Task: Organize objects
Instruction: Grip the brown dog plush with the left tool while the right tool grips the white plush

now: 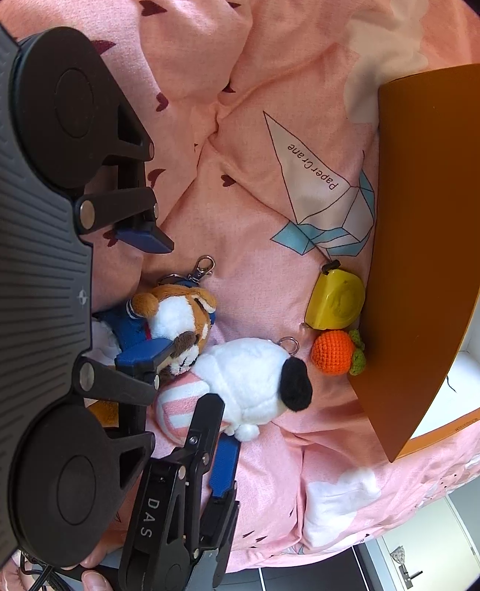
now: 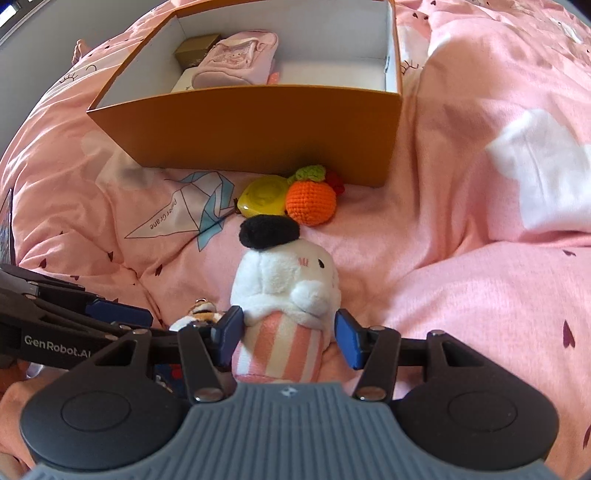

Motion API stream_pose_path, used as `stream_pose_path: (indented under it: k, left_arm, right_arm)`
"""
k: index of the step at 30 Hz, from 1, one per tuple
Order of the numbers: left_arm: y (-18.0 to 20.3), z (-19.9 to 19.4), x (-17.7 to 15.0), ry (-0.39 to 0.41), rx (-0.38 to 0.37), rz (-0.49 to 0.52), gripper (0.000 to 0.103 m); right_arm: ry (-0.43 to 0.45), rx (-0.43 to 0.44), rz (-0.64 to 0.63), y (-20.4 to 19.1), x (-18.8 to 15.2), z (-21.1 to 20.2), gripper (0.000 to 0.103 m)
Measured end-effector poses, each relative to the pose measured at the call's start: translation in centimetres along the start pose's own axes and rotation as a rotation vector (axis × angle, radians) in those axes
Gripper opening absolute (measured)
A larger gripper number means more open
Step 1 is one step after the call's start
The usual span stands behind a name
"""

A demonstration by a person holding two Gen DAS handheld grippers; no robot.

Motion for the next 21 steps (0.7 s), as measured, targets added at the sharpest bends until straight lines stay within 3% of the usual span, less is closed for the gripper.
stream_pose_path:
  k: [11, 16, 21]
  left_arm:
    - [0.7, 1.9, 0.2, -0.022, -0.026, 0.008, 0.072]
    - [0.6, 3.1, 0.2, -0.033, -0.101, -0.022, 0.071]
    - [0.5, 4.5, -0.1, -0.038, -0.206, -0.083, 0.061]
  right_arm:
    - [0.008, 0.011, 0.038, 1.2, -0.6, -0.7, 0.055]
    - [-0.002, 0.012, 0.031, 1.1, -0.4, -0.2, 0.056]
    - [-0.026, 0.043, 0.062, 1.1, 0.3, 0.6, 0.055]
Point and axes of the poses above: each gripper's, at about its wrist camera, not at the fingertips, and z roughly the way its jaws point, y to its right, x to its top, the point moved 6 cm from there along z, roughly the way its jaws point, and after that the axes turned 13 degrees about z, right-handed, at the moved point
